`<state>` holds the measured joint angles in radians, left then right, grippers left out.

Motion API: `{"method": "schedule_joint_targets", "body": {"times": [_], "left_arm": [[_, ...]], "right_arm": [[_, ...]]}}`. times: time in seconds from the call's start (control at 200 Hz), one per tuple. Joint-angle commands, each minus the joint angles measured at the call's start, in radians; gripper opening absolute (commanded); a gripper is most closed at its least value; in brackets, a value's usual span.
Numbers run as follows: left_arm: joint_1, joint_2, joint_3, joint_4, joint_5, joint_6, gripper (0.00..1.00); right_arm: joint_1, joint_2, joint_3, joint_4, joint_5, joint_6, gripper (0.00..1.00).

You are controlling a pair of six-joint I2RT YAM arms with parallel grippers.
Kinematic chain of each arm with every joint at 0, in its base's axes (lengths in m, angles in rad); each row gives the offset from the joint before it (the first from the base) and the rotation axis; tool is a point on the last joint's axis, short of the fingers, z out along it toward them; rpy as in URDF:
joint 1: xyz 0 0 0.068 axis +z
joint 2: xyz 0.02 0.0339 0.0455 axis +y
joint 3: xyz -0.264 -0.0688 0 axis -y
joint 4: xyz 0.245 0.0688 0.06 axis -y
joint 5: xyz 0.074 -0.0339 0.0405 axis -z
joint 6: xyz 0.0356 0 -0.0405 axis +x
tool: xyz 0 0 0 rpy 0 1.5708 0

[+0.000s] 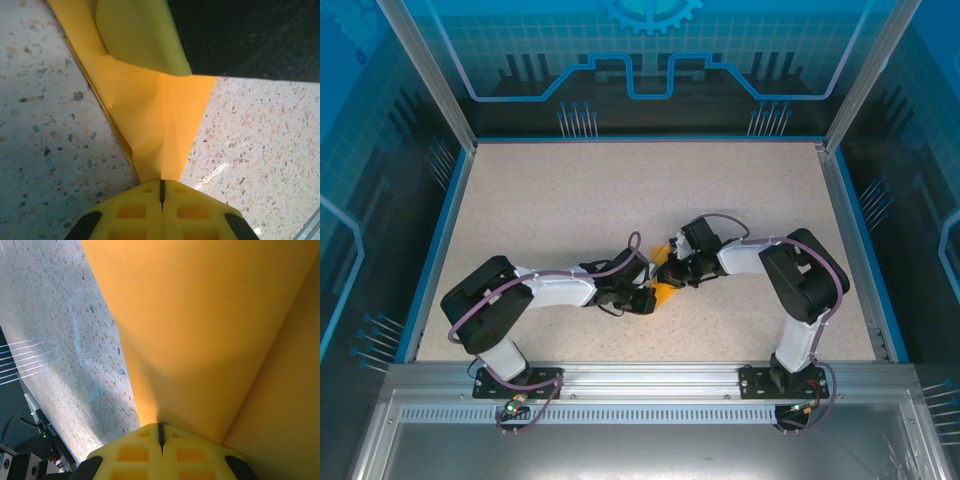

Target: Fold a paper plane with a square sheet of paper (pick it up from the middle)

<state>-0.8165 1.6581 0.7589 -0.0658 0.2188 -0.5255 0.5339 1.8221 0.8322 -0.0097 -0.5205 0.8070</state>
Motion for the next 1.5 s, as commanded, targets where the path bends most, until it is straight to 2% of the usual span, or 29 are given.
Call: {"method": "schedule_joint_targets", "body": {"times": [0.0, 0.225, 0.46, 0.89, 1.496], "left_arm": [[0.003, 0.005, -0.033, -0.018, 0.052, -0.007, 0.0], [0.002, -0.03, -0.006, -0.043, 0.094, -0.02, 0.0], [0.037, -0.079, 0.043, -0.024, 0.072, -0.034, 0.0], [0.051, 0.046, 0.092, 0.02, 0.05, -0.032, 0.0], [0.047, 0.058, 0.084, -0.07, 0.021, 0.048, 0.0]], "right_arm": [[-0.003, 0.076, -0.033, -0.143, 0.105, -0.025, 0.02], [-0.003, 0.082, -0.031, -0.148, 0.111, -0.032, 0.01], [-0.003, 0.08, -0.035, -0.141, 0.104, -0.03, 0.01], [-0.003, 0.082, -0.039, -0.13, 0.096, -0.029, 0.01], [-0.004, 0.097, -0.031, -0.134, 0.098, -0.032, 0.01]]}}
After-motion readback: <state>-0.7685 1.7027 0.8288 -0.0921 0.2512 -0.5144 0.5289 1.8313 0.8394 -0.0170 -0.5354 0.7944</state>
